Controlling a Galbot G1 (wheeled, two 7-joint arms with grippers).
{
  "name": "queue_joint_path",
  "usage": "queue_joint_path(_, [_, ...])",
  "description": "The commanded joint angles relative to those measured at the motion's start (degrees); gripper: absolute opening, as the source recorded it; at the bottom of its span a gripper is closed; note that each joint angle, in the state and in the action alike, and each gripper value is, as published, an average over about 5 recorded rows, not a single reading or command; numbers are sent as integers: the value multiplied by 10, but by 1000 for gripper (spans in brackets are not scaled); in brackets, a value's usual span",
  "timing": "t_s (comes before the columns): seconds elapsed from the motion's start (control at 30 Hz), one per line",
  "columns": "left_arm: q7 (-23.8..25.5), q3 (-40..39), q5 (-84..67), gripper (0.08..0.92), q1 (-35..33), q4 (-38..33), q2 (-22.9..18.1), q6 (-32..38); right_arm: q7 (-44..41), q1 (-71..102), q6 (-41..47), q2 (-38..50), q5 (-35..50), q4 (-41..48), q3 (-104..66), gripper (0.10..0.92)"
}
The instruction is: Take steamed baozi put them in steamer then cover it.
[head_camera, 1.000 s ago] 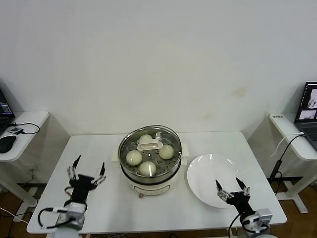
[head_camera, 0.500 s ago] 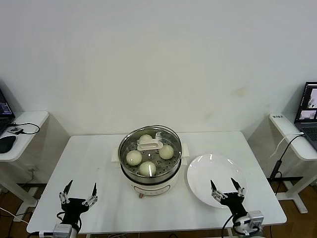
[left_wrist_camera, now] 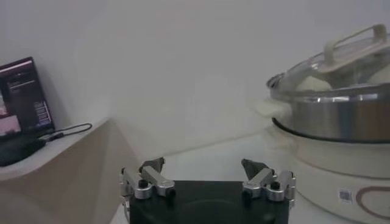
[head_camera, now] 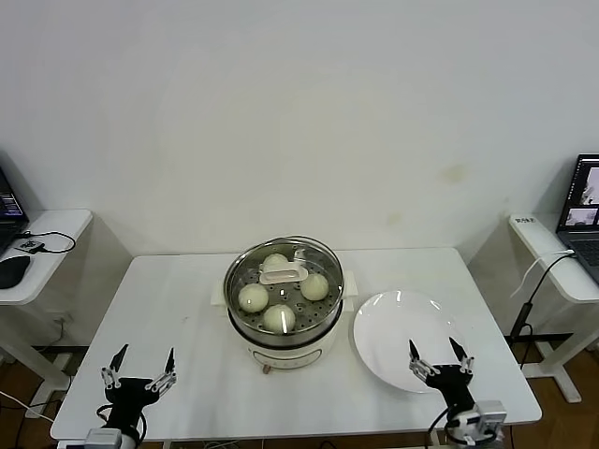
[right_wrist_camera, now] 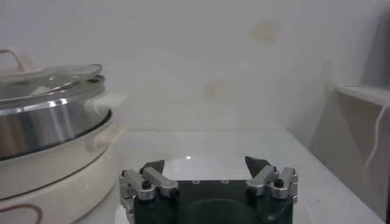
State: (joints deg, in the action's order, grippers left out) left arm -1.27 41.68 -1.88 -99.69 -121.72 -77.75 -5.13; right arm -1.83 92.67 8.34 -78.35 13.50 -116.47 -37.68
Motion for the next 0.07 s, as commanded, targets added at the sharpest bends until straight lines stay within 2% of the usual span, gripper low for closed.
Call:
queue_joint_path(0.03, [12,6,-22,823,-2,-7,-3,-2,6,13,11,-5,-8,-20,-15,823])
queue_joint_path(0.07, [13,6,-22,823,-2,-7,-3,-1,6,13,11,-5,-9,-20,-15,823])
